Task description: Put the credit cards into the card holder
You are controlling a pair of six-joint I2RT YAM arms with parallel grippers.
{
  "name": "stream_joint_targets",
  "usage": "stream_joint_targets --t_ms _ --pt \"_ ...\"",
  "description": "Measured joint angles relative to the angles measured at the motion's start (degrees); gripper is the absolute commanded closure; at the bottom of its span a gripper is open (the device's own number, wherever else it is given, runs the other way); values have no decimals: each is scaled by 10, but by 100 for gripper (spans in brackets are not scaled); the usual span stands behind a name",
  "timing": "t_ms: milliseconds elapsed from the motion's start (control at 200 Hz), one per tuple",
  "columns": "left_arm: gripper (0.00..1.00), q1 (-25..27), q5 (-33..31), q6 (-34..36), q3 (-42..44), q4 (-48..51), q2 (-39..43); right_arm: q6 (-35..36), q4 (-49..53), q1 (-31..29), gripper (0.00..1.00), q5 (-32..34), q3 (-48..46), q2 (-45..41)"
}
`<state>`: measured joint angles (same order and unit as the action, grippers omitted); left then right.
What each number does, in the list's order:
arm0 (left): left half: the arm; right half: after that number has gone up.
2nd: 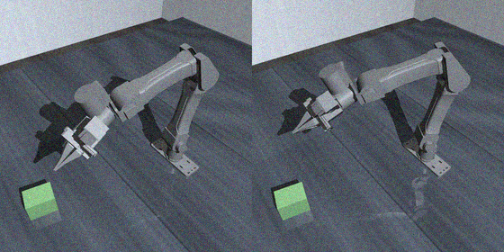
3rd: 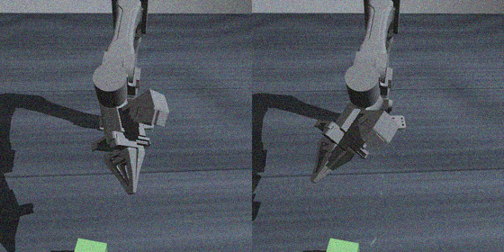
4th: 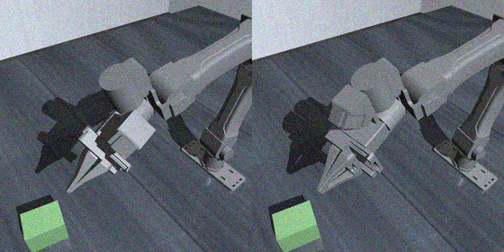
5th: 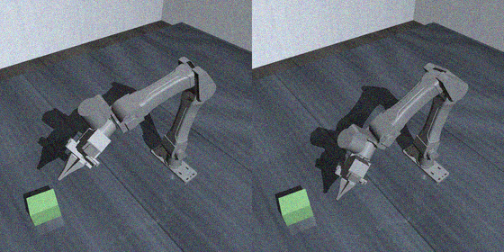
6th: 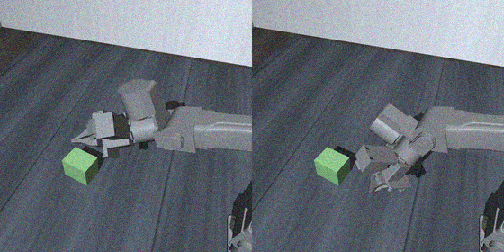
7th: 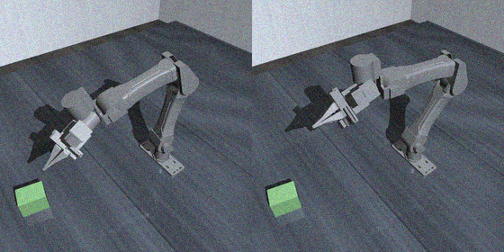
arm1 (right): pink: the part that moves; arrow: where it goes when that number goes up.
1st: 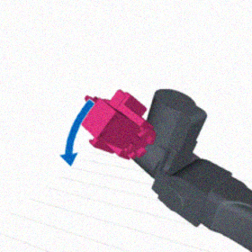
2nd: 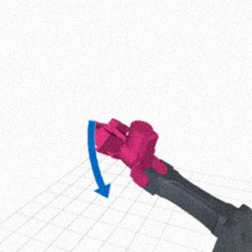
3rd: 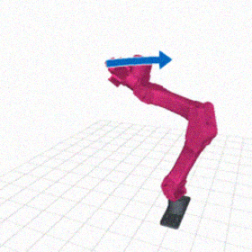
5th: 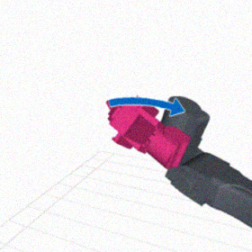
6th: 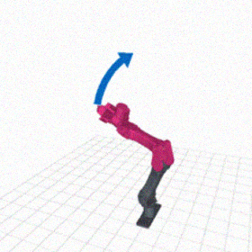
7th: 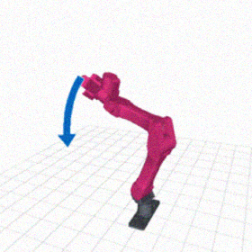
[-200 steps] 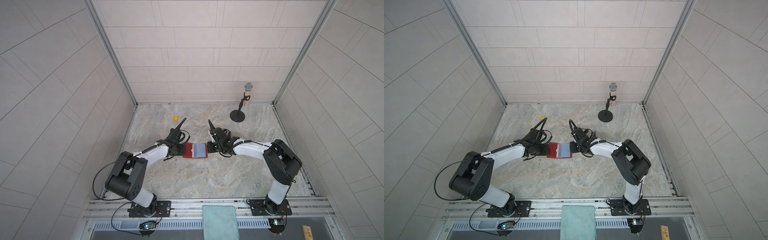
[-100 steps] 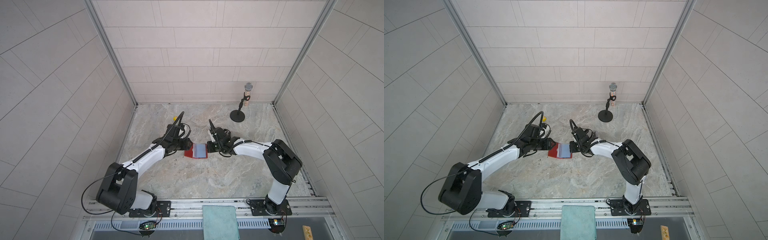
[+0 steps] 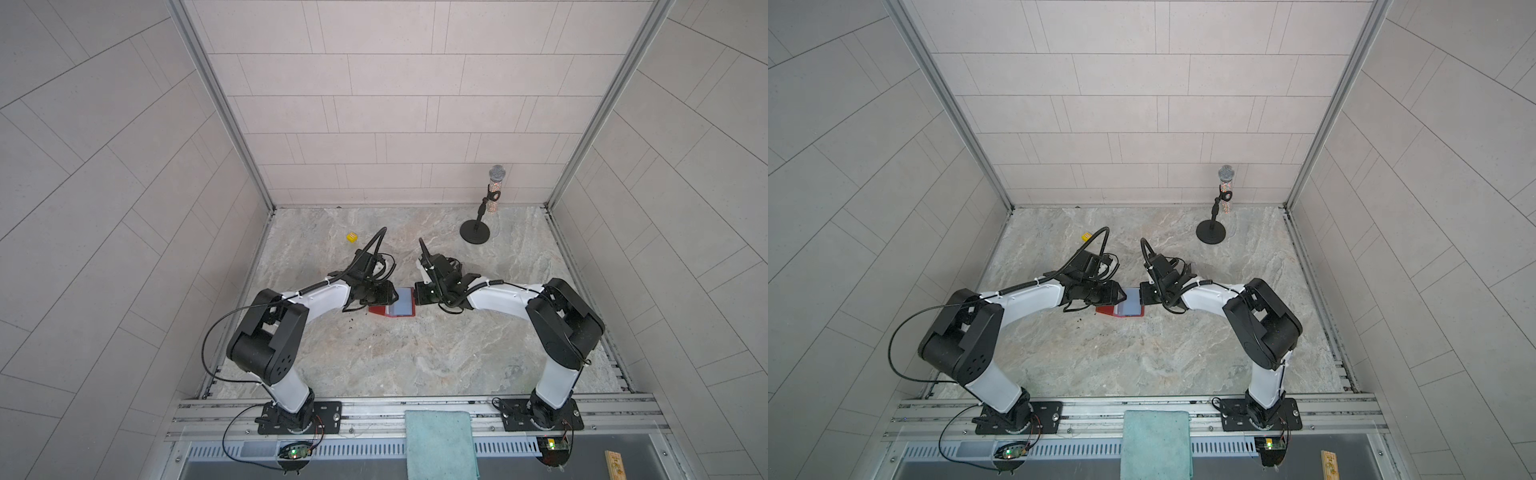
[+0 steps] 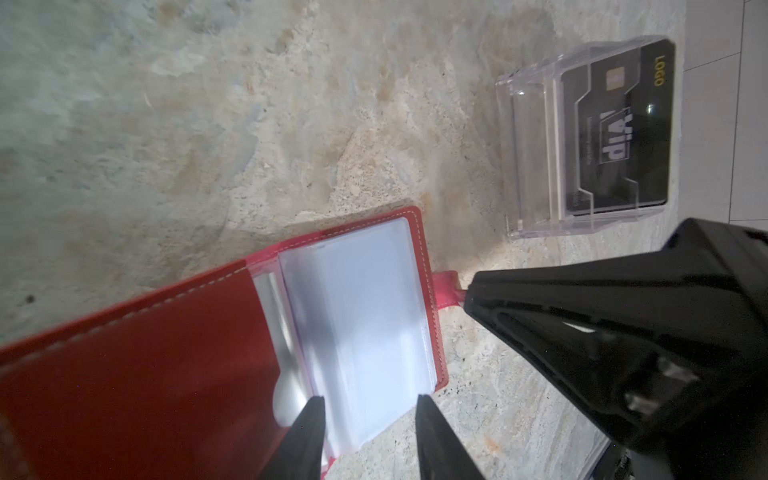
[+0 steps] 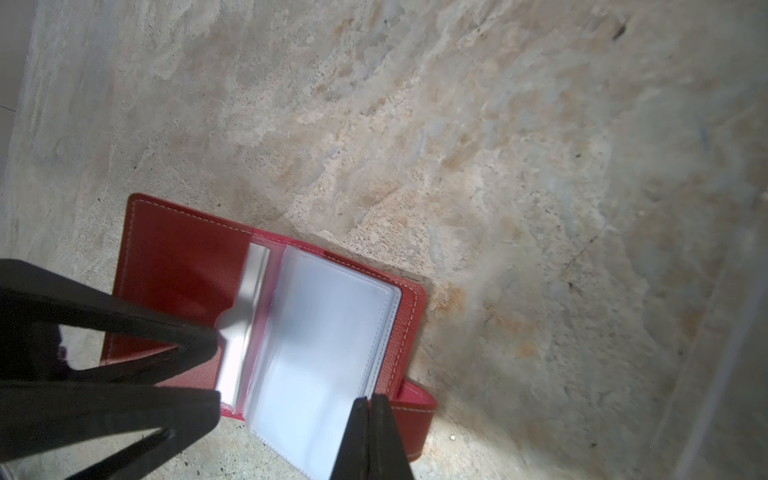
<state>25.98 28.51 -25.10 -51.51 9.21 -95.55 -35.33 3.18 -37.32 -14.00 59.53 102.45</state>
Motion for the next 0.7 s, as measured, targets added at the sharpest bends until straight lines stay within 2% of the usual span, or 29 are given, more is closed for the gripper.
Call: stream_joint_targets --t_ms 375,701 --pt "60 3 21 -13 -4 -31 -51 -5 -3 2 100 -8 0 1" --pt "67 7 24 -24 -6 -46 -54 -6 -4 2 100 -10 0 9"
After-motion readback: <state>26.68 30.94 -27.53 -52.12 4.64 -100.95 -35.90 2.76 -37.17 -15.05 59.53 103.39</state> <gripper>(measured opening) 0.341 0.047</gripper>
